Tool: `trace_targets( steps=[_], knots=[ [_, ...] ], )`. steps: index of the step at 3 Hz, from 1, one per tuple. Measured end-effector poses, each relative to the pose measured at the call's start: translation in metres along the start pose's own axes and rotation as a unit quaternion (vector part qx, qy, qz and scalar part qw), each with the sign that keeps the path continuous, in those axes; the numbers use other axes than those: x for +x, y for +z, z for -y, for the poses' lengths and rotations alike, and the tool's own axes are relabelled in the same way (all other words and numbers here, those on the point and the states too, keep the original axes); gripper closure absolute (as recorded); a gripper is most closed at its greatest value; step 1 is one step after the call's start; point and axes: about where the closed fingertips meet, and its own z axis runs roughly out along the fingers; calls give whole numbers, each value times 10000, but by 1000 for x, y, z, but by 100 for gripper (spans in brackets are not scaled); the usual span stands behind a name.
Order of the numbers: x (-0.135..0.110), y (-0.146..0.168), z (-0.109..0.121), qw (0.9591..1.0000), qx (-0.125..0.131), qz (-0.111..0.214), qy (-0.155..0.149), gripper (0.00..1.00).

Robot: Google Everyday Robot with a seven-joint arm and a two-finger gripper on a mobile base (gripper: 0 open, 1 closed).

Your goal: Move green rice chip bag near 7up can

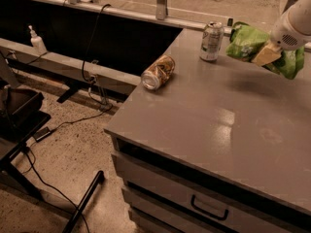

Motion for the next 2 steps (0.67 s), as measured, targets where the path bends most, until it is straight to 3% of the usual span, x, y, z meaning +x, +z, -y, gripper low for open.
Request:
trace_targets(
  steps=[2],
  knots=[
    [-3, 25, -10, 9997, 229, 95, 15, 100]
  ],
)
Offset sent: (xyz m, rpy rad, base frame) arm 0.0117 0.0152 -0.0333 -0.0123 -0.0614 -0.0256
